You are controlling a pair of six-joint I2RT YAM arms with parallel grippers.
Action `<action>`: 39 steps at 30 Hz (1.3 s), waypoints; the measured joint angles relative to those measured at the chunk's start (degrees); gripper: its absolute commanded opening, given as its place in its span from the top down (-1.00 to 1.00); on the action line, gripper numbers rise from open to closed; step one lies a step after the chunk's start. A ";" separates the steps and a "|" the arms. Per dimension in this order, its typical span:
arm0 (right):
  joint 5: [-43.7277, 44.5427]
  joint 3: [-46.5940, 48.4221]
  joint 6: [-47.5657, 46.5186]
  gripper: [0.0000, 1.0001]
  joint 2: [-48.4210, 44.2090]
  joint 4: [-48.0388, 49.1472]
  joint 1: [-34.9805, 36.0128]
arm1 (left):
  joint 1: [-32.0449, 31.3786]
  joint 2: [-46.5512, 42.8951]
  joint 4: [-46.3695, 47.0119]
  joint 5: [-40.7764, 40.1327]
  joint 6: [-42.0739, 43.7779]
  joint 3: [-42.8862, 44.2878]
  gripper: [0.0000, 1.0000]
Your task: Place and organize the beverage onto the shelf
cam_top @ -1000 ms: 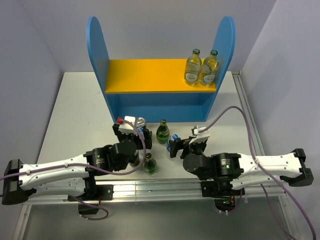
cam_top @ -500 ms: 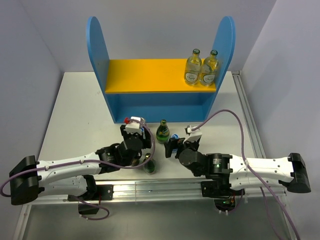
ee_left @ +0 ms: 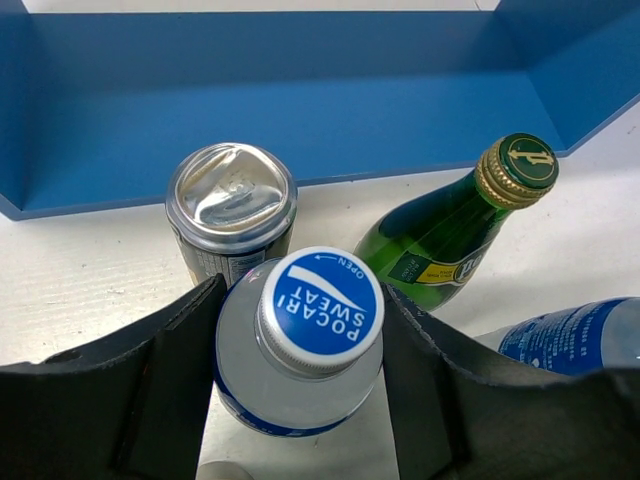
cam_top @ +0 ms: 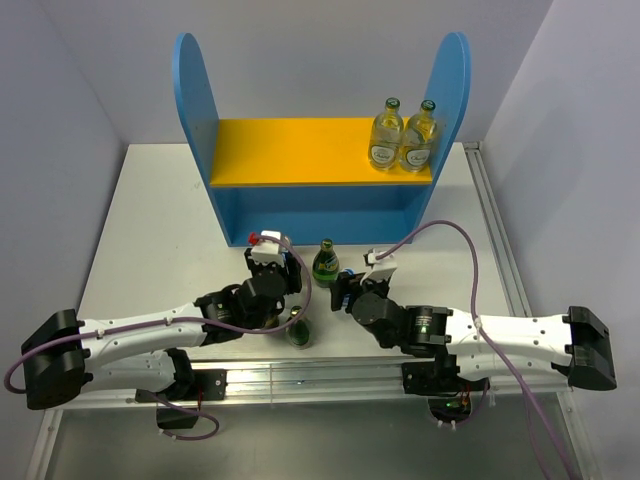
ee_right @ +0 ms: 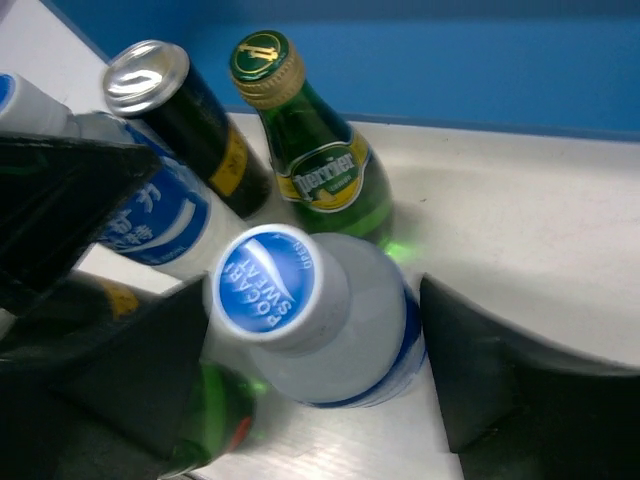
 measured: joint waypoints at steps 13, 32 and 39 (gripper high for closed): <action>0.63 -0.68 -0.15 1.00 1.68 3.58 -0.87 | 0.04 -0.31 -4.07 1.57 0.55 1.90 0.99; 1.03 -3.52 0.52 1.00 -3.37 3.17 -0.87 | 0.48 3.26 -28.55 0.46 14.12 40.54 0.99; 1.27 -4.63 0.50 1.00 -5.57 2.67 -0.90 | 7.82 11.06 -31.26 1.53 21.92 63.60 0.99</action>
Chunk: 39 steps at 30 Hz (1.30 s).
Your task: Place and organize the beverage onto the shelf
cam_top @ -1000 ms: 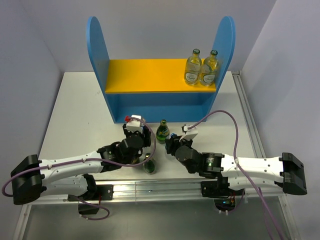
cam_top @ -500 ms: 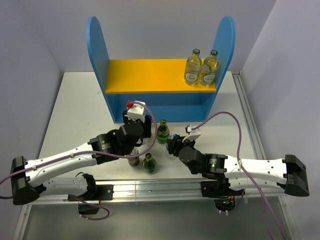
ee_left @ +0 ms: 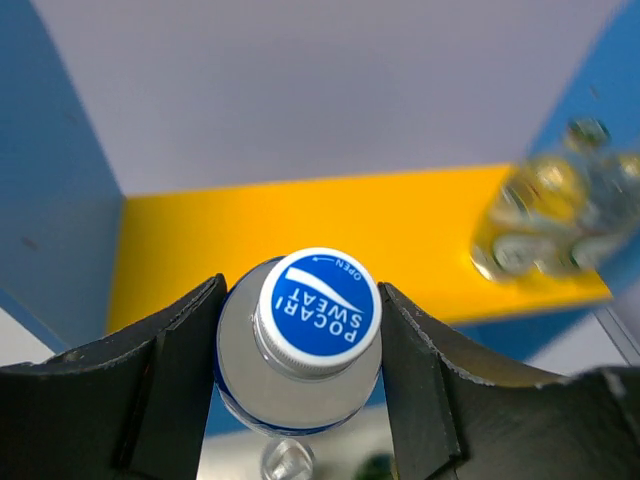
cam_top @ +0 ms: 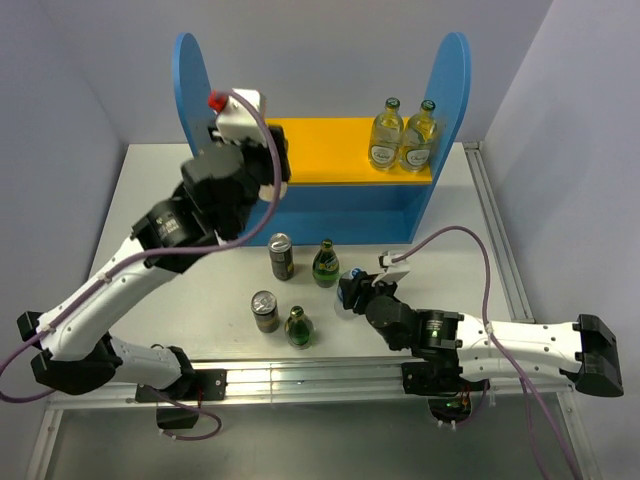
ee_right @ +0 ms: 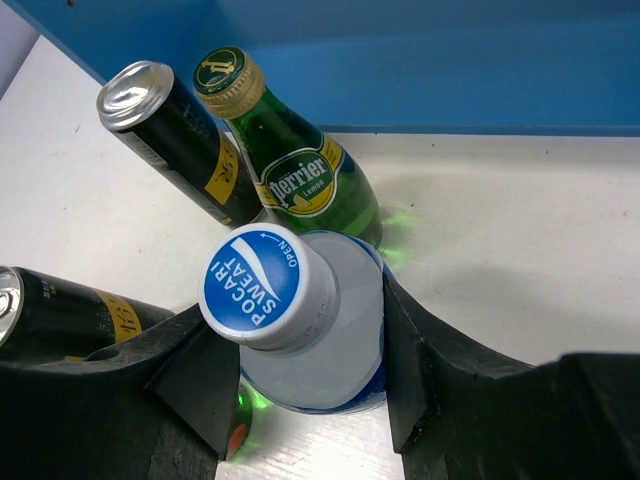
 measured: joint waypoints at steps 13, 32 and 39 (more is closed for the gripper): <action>0.83 -1.60 0.22 1.00 -3.96 -1.77 0.02 | 21.94 9.40 1.29 6.73 3.76 7.61 0.99; 1.07 -1.36 0.07 1.00 -4.94 -3.78 0.02 | 27.89 10.49 9.60 10.54 -2.25 2.47 -0.99; 1.05 -0.63 -0.09 1.00 -4.92 -5.53 0.02 | 27.65 10.38 10.36 10.97 -2.69 2.49 -0.99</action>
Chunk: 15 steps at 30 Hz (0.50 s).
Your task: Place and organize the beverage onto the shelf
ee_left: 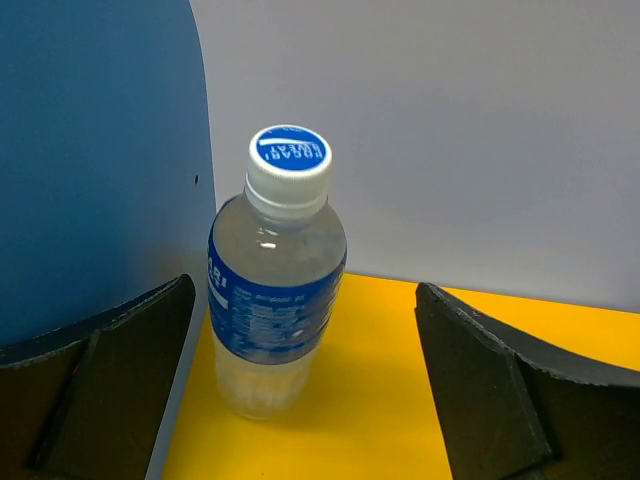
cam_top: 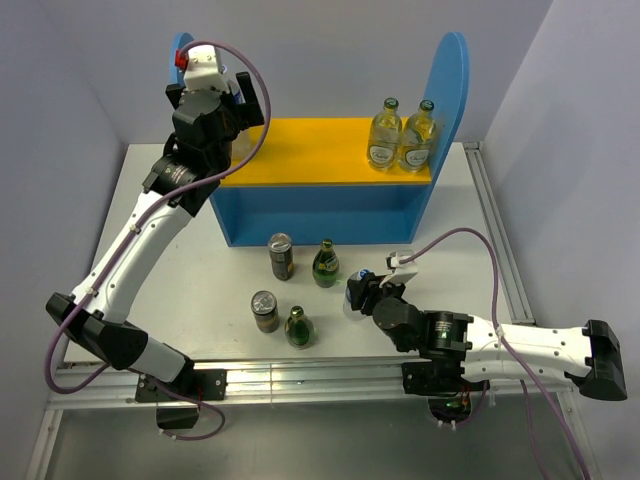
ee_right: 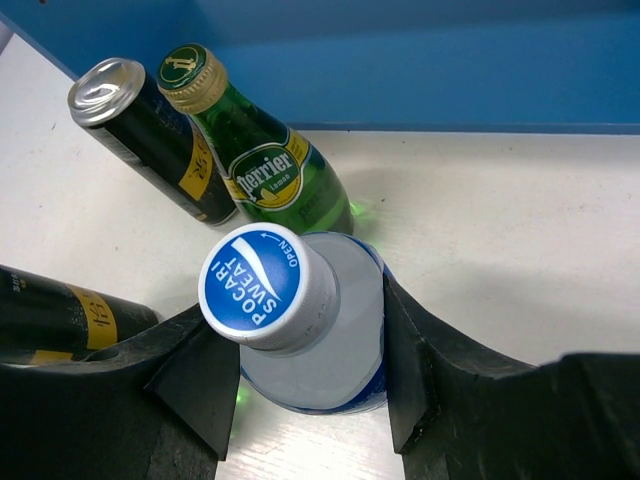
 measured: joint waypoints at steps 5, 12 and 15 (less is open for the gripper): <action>0.02 0.48 0.00 1.00 -0.02 -1.40 0.00 | 0.00 -0.24 -0.09 0.17 -0.44 0.00 -0.99; 0.11 4.63 -1.01 1.00 -0.11 -9.25 0.94 | -0.90 -3.80 -1.42 -0.46 -1.38 -0.02 -0.99; 0.39 10.21 -2.32 1.00 -0.26 -14.10 2.86 | -1.92 -6.97 -3.08 -1.55 -2.05 -0.07 -0.99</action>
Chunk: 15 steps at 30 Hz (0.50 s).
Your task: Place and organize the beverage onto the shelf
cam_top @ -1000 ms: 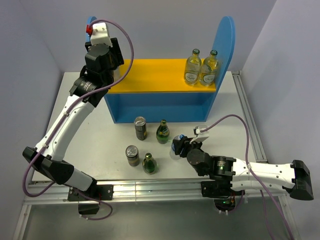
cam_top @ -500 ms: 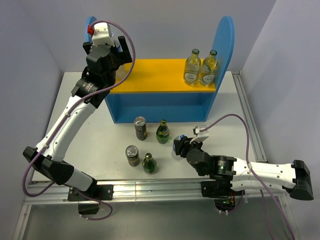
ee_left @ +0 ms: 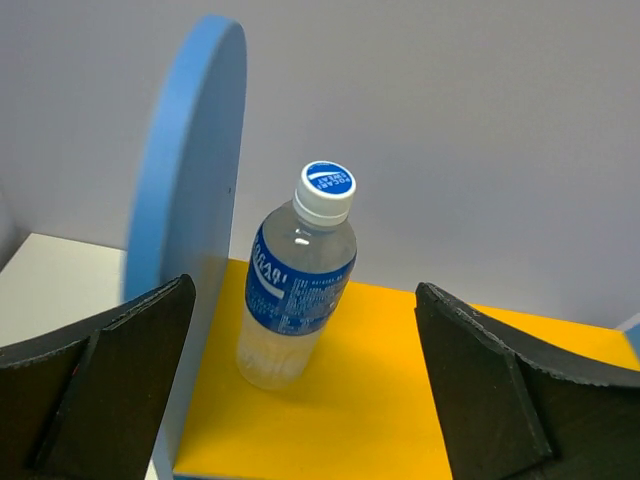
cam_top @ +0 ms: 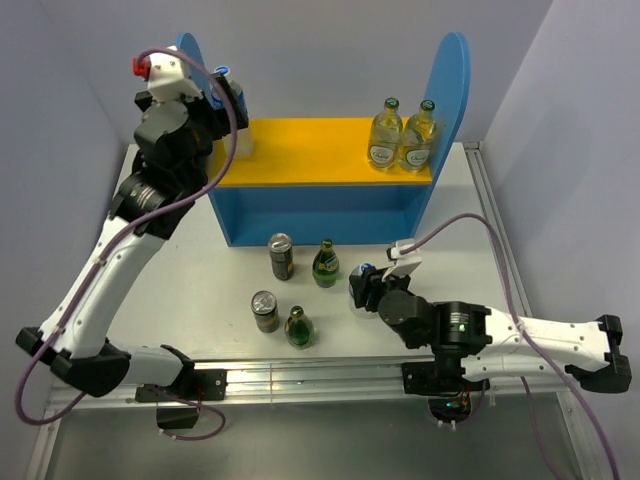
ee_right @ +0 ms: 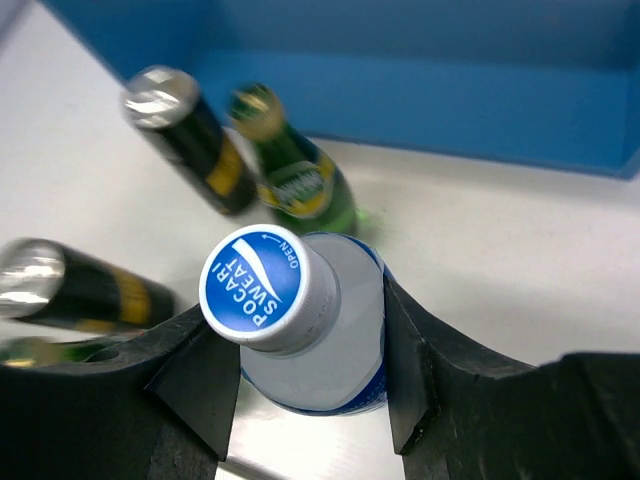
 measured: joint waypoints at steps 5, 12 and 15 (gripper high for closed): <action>-0.04 13.44 -4.39 1.00 0.28 -2.56 2.78 | -3.26 -7.87 -1.51 -3.30 -0.66 -4.09 -0.99; -0.37 36.57 -18.64 1.00 9.35 1.84 3.41 | -5.79 -19.45 -2.75 -5.44 -2.47 -12.96 -0.99; -2.03 47.84 -24.59 1.00 16.61 3.28 1.60 | -5.79 -21.77 -3.23 -5.55 -3.19 -16.22 -0.99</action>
